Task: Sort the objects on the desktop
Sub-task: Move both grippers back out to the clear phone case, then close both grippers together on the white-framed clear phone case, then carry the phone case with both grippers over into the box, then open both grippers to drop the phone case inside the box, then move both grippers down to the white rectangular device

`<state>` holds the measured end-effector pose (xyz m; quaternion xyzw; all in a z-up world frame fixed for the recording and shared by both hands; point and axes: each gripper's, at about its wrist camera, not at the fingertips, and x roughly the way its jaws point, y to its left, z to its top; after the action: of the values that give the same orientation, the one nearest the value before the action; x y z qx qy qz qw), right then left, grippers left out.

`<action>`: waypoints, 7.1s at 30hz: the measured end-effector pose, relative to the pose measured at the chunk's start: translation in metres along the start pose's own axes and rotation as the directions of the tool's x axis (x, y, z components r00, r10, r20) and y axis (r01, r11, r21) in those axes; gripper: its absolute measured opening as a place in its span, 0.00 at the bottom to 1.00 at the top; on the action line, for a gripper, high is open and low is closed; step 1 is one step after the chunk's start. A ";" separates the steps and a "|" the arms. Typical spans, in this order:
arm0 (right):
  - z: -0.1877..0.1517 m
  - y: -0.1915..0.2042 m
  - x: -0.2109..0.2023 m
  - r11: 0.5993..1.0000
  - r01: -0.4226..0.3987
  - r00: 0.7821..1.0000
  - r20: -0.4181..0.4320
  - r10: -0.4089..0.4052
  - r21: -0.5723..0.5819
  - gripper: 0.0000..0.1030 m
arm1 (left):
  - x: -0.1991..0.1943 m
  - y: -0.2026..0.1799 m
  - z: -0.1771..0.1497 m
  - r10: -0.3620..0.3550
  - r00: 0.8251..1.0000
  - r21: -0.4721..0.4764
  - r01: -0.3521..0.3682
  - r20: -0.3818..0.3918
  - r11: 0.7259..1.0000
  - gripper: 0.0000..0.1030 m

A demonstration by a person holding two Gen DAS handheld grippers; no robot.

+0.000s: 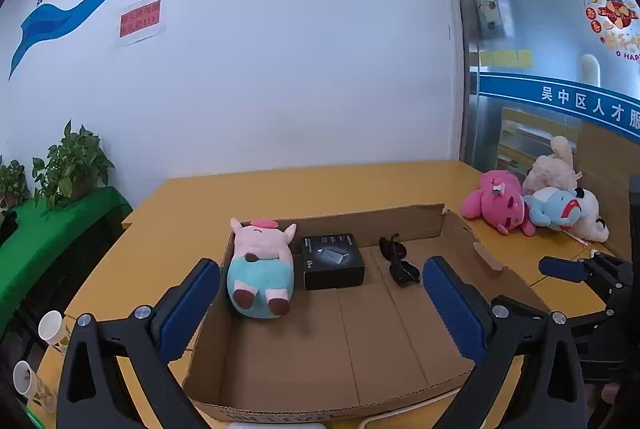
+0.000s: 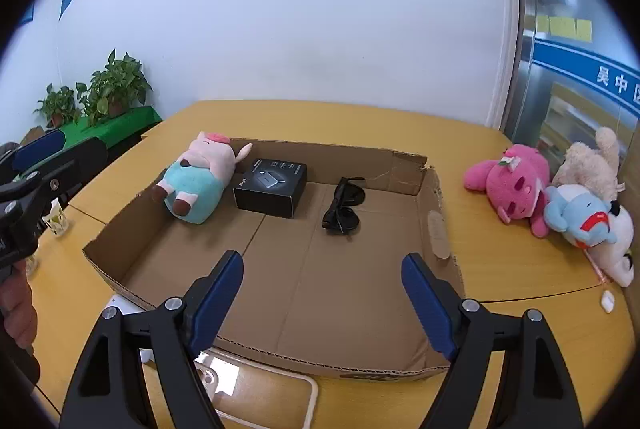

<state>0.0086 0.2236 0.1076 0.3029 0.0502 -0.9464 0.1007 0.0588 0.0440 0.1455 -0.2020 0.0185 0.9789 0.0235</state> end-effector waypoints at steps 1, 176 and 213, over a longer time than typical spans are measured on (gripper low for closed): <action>-0.001 0.001 -0.001 1.000 0.007 1.000 0.003 -0.007 -0.008 0.79 | -0.001 0.002 -0.001 0.006 1.000 -0.009 -0.006 -0.001 1.000 1.00; -0.009 0.095 0.214 0.900 -0.369 0.614 -0.667 0.423 0.232 0.14 | 0.209 0.082 -0.085 0.180 0.615 0.211 -0.022 -0.768 0.977 0.06; -0.046 0.009 0.010 0.998 0.038 0.997 -0.062 -0.035 0.057 0.80 | 0.020 -0.003 -0.042 -0.028 0.993 0.040 0.033 -0.118 0.999 0.97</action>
<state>0.0282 0.2203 0.0644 0.3333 0.0312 -0.9395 0.0729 0.0576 0.0460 0.0991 -0.2590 0.0371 0.9643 0.0416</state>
